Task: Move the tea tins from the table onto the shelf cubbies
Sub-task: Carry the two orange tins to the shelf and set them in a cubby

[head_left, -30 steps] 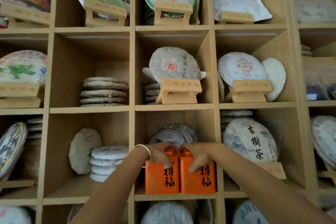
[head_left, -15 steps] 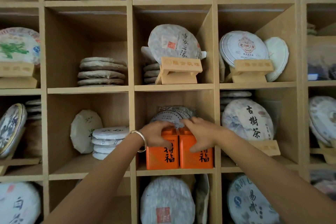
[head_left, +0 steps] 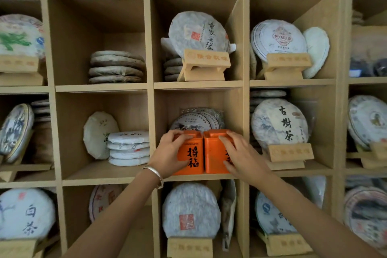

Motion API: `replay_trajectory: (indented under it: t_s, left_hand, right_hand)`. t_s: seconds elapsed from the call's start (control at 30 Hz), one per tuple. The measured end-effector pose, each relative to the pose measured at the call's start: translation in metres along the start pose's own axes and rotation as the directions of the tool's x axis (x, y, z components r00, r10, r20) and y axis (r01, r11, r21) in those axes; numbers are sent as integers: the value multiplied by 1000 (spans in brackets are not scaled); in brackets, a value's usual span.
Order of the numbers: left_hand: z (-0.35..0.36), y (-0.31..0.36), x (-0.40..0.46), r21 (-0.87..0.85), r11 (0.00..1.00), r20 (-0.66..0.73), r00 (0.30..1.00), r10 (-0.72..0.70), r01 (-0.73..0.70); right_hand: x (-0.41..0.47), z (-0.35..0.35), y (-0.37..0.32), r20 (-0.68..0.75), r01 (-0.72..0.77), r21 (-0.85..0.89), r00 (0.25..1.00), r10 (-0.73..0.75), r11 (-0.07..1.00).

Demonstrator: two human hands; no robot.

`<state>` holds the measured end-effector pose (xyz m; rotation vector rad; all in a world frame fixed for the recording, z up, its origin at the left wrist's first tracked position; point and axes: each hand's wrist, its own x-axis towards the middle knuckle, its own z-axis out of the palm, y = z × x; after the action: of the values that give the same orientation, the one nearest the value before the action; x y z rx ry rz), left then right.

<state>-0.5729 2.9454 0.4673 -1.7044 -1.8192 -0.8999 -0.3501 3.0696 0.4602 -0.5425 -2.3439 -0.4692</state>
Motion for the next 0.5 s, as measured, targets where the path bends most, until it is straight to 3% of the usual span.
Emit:
replay_trajectory:
  t_s: [0.27, 0.5]
  left_hand:
    - [1, 3, 4, 8, 1000, 14, 1000, -16, 16]
    - [2, 3, 5, -12, 1000, 6, 1000, -17, 17]
  right_hand:
    - [2, -3, 0, -6, -9, 90, 1000, 9, 996]
    - [5, 4, 2, -1, -33, 57, 999, 33, 998]
